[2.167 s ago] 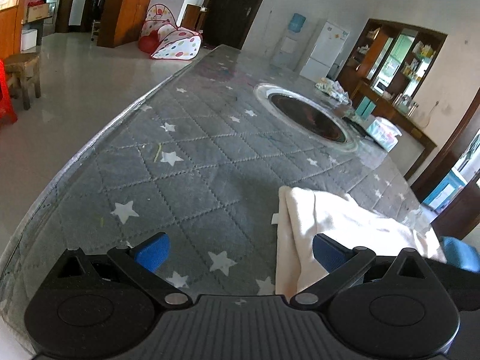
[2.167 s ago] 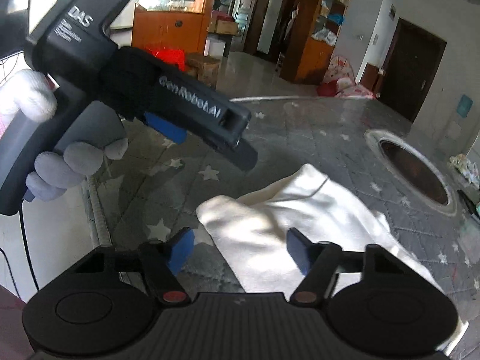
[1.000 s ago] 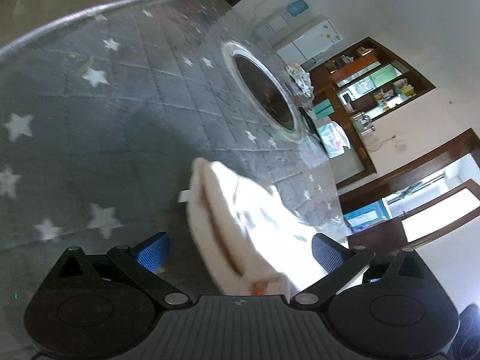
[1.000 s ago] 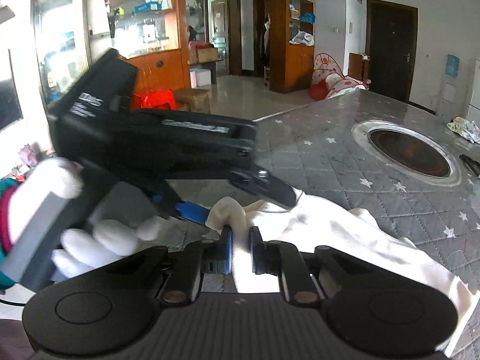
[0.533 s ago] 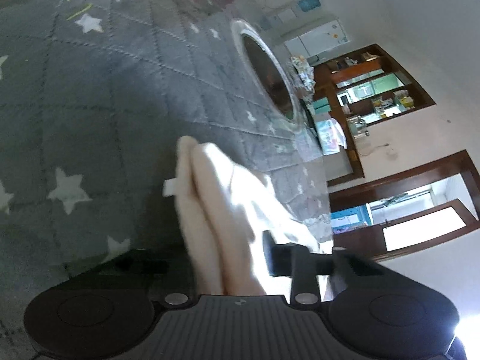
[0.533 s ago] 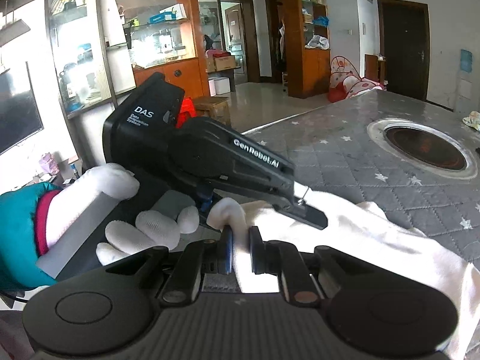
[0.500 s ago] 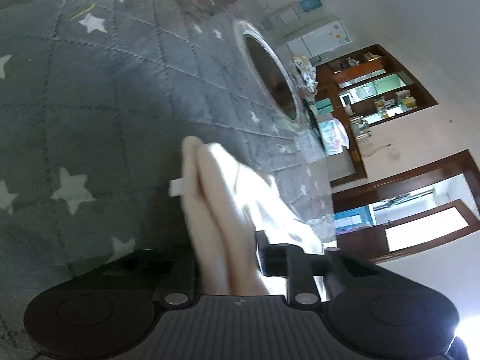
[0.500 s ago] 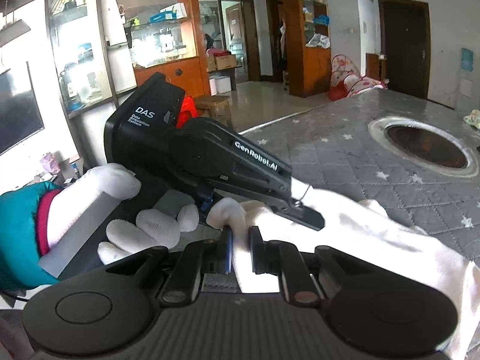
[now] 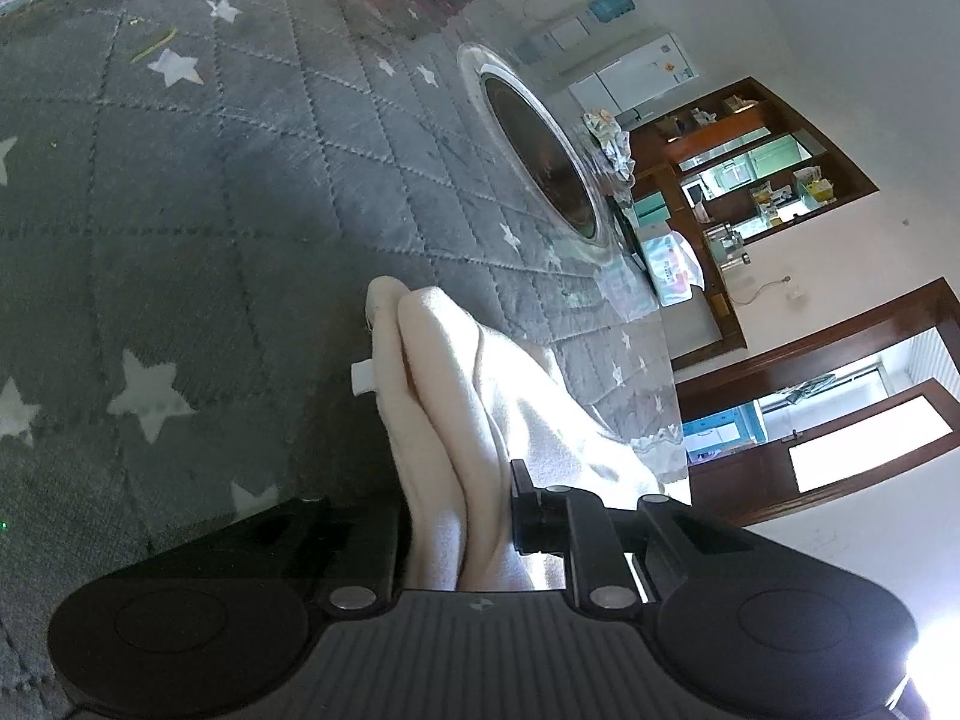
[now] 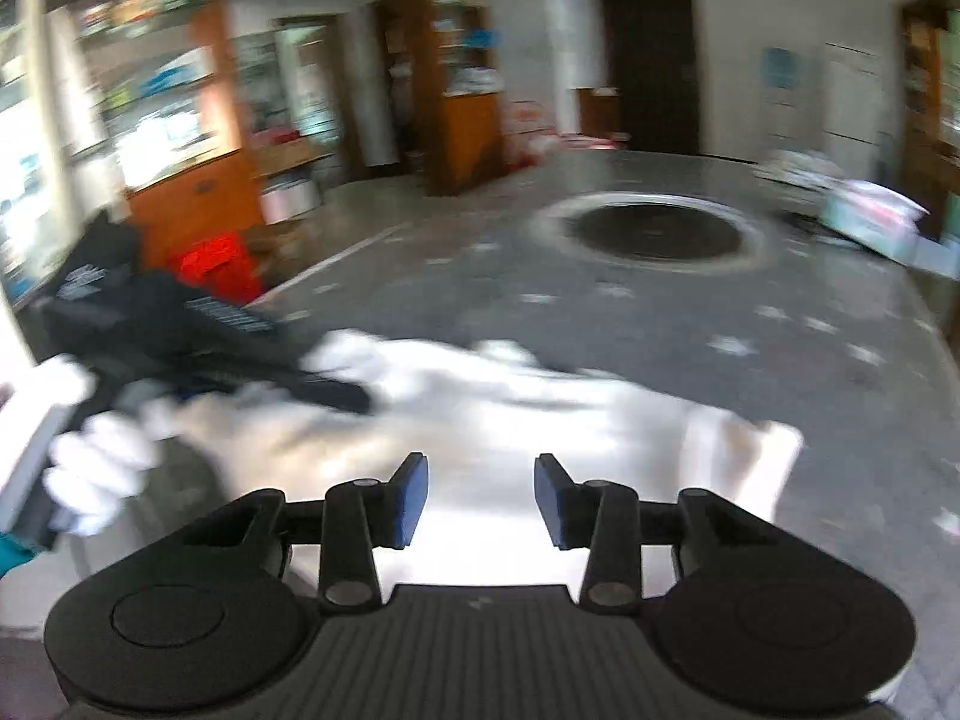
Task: Fold clothes
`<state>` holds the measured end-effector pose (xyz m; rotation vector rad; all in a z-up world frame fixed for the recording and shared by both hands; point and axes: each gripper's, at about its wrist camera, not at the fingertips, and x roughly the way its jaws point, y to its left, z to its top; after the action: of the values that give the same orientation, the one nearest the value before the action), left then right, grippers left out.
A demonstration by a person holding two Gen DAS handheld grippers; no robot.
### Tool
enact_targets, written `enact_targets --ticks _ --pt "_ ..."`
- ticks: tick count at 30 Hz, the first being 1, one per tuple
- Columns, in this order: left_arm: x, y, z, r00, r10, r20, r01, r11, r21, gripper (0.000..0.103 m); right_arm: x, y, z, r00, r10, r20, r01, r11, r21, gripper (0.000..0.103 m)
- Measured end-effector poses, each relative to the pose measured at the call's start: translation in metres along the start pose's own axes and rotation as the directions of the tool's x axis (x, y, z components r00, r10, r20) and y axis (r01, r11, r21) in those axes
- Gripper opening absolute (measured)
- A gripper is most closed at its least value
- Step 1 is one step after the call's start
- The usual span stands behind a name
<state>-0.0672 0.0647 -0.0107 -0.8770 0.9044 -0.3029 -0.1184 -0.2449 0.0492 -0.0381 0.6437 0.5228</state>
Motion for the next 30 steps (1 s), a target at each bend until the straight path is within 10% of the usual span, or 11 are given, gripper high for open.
enact_targets --ticks 8,19,30 --pt "0.000 -0.004 -0.002 1.000 0.014 0.008 -0.014 1.000 0.019 0.018 0.005 -0.057 -0.009 0.989 -0.149 -0.011 0.149 0.980 0.134 0.056" --pt "0.000 -0.007 -0.004 1.000 0.025 0.012 -0.025 0.999 0.034 0.018 0.013 -0.082 -0.018 0.995 -0.093 -0.025 0.096 0.954 0.283 0.059" --pt "-0.001 -0.009 -0.004 0.999 0.031 0.007 -0.031 0.998 0.048 0.018 0.019 -0.081 -0.015 0.999 -0.016 -0.032 0.026 0.941 0.337 0.036"
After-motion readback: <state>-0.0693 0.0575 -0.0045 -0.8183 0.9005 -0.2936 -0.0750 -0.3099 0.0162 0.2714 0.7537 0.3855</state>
